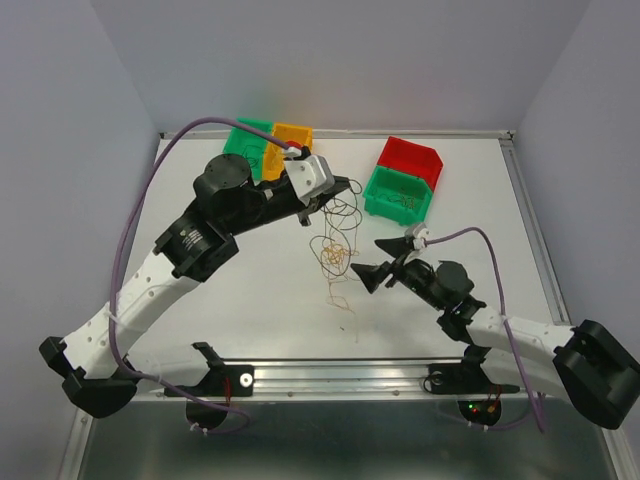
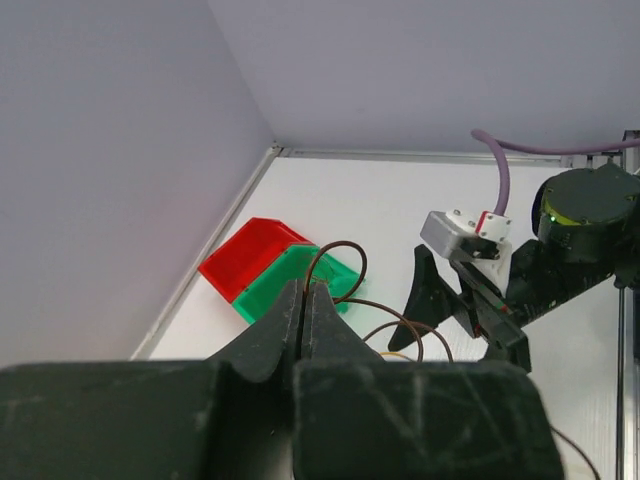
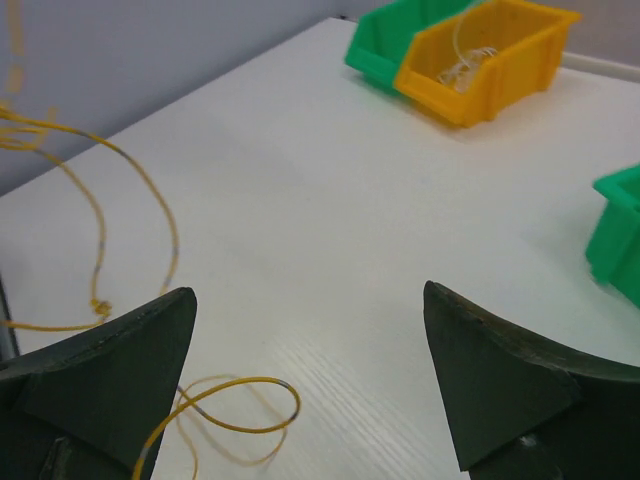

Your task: Untangle the cables

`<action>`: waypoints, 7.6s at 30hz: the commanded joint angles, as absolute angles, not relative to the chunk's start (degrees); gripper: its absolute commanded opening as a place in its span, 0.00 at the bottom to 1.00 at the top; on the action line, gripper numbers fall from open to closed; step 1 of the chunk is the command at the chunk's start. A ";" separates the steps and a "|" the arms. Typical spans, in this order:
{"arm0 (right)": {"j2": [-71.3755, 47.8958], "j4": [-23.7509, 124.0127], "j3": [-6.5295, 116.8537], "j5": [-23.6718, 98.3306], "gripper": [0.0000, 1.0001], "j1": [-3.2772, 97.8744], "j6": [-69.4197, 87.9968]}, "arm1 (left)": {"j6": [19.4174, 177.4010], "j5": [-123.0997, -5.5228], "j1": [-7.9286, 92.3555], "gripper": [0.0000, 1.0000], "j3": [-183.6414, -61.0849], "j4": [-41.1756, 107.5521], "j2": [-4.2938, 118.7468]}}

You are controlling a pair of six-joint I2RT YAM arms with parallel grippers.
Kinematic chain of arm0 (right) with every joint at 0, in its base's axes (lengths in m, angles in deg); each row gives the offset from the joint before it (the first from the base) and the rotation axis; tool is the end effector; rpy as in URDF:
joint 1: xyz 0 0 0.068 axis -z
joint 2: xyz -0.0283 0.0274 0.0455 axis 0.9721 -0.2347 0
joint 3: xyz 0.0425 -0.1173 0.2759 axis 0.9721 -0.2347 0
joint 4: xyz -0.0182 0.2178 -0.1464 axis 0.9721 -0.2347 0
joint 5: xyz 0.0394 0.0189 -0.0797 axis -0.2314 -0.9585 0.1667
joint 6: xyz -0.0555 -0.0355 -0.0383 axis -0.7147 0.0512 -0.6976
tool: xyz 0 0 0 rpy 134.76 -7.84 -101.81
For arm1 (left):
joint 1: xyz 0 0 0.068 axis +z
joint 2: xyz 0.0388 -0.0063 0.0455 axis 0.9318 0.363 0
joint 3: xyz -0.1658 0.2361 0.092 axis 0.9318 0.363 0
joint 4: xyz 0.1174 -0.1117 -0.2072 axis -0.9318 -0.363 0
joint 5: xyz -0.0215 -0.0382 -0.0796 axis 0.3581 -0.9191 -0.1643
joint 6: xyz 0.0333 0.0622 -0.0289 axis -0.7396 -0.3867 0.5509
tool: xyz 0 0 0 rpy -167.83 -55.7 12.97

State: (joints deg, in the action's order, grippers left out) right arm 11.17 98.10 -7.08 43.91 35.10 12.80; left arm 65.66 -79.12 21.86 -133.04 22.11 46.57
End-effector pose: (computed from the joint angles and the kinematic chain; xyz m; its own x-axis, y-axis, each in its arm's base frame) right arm 0.1646 0.1463 0.2391 -0.0873 0.1619 -0.9829 -0.6693 0.7213 0.1782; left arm 0.1469 -0.1936 0.5350 0.4390 0.0174 -0.8983 0.8336 0.3652 0.4145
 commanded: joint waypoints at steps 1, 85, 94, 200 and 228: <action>9.22 118.48 -6.67 25.03 1.00 34.85 10.47 | 68.02 -77.14 21.96 0.00 -129.75 24.66 45.64; 12.04 101.53 -4.13 67.21 0.01 34.85 15.31 | 79.18 -62.46 67.75 0.00 -129.19 61.40 66.08; 10.02 101.44 -2.98 65.45 0.00 34.85 16.80 | 79.36 -60.62 67.75 0.00 -149.32 61.85 93.86; 14.67 85.53 27.08 39.26 0.01 34.77 21.46 | 83.75 -98.24 35.23 0.93 -89.48 94.10 64.79; 44.80 67.87 4.76 92.59 0.06 34.68 20.49 | 85.41 -73.61 53.99 0.00 -97.65 67.48 51.70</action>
State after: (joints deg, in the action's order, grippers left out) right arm 40.13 70.85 6.88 73.59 34.03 21.02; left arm 81.03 -83.03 42.71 -94.09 73.04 53.87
